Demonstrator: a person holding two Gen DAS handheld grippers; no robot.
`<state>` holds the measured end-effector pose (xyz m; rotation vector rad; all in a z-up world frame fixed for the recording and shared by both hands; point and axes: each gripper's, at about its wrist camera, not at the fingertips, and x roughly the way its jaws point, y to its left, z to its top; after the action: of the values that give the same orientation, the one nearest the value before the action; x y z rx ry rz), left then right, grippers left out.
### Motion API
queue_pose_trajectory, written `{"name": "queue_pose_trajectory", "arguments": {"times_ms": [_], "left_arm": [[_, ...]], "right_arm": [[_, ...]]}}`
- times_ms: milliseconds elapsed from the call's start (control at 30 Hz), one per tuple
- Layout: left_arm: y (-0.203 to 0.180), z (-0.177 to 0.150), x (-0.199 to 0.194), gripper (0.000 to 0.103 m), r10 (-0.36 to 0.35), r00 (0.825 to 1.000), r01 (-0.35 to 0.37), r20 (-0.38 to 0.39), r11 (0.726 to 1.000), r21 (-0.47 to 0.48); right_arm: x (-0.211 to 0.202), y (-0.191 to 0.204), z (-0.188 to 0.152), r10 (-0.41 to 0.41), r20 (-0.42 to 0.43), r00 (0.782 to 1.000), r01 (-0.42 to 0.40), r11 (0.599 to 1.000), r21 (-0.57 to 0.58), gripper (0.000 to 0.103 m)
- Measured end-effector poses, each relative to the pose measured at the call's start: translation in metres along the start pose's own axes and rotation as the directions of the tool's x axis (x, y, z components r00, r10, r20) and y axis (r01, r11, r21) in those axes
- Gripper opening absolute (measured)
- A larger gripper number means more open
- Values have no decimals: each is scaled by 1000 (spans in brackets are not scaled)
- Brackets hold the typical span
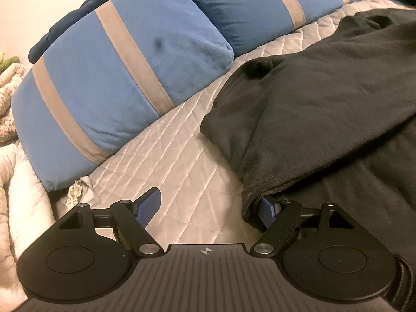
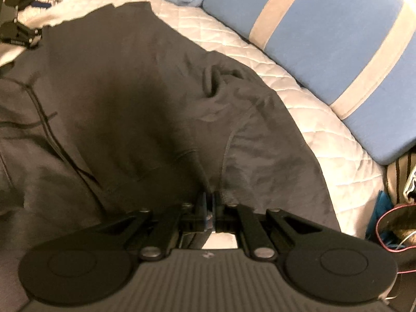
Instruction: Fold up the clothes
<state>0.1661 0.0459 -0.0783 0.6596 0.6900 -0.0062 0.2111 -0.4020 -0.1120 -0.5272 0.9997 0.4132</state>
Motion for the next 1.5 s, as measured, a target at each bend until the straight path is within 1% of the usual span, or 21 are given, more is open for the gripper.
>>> {"name": "queue_pose_trajectory", "arguments": {"times_ms": [33, 67, 167, 233, 300, 333, 433, 567, 633, 733, 833, 933, 967, 1067, 1100, 1133, 1233, 1300, 1400, 1467, 1500], "left_arm": [[-1, 0, 0, 77, 3, 1000, -3, 1, 1000, 2], [-1, 0, 0, 77, 5, 1000, -5, 2, 1000, 2], [-2, -1, -1, 77, 6, 1000, -6, 9, 1000, 2], [-2, -1, 0, 77, 6, 1000, -6, 12, 1000, 3], [-3, -1, 0, 77, 6, 1000, -6, 10, 1000, -1], [-3, -1, 1, 77, 5, 1000, -5, 8, 1000, -4], [-4, 0, 1, 77, 3, 1000, -3, 2, 1000, -8], [-4, 2, 1, 77, 0, 1000, 0, -4, 1000, -5], [-2, 3, -1, 77, -4, 1000, 4, -5, 1000, -6], [3, 5, -4, 77, -19, 1000, 19, -9, 999, -29], [5, 6, -8, 77, -36, 999, 35, -14, 998, -48], [8, 5, -16, 77, -64, 998, 63, -11, 994, -86], [10, 4, -19, 77, -82, 997, 81, -6, 991, -104], [17, 1, -30, 77, -140, 990, 142, 23, 976, -168], [19, 0, -34, 77, -153, 988, 156, 31, 970, -188], [22, 0, -39, 77, -162, 986, 167, 40, 964, -207], [28, 3, -56, 77, -179, 982, 190, 67, 950, -249], [31, 8, -68, 77, -172, 982, 187, 80, 945, -268], [33, 18, -89, 77, -149, 983, 175, 103, 929, -327], [31, 24, -105, 77, -157, 979, 194, 129, 908, -371], [29, 26, -112, 77, -166, 976, 210, 145, 898, -386]], "right_arm": [[1, 3, 1, -9, -3, 1000, 9, 1000, -4, 23], [1, 4, 2, -24, -1, 1000, 24, 1000, 10, 30], [-5, 0, 6, -54, 29, 998, 52, 996, 67, 42], [-11, -3, 8, -59, 53, 997, 54, 994, 91, 60], [-17, -3, 11, -86, 76, 993, 78, 992, 99, 70], [-20, -3, 12, -97, 86, 992, 89, 991, 97, 73], [-26, -1, 17, -125, 110, 986, 115, 989, 93, 76], [-37, 1, 22, -144, 144, 979, 132, 987, 88, 78], [-46, -2, 25, -142, 160, 977, 122, 985, 125, 81], [-64, -13, 28, -100, 202, 974, 49, 968, 244, 84], [-75, -17, 30, -103, 227, 968, 31, 953, 301, 86], [-83, -14, 27, -133, 240, 962, 51, 947, 318, 87], [-85, -12, 26, -140, 246, 959, 56, 946, 320, 87], [-88, -9, 22, -164, 262, 951, 68, 938, 339, 95], [-88, -8, 21, -171, 265, 949, 71, 935, 348, 100], [-88, -8, 19, -171, 268, 948, 67, 932, 357, 102], [-87, -5, 16, -140, 269, 953, 31, 928, 372, 103], [-82, -3, 14, -128, 259, 957, 27, 932, 362, 103], [-70, -2, 9, -139, 234, 962, 49, 934, 354, 103], [-60, -6, 1, -158, 217, 963, 68, 925, 374, 103], [-53, -11, -6, -185, 209, 960, 90, 914, 395, 103]]}}
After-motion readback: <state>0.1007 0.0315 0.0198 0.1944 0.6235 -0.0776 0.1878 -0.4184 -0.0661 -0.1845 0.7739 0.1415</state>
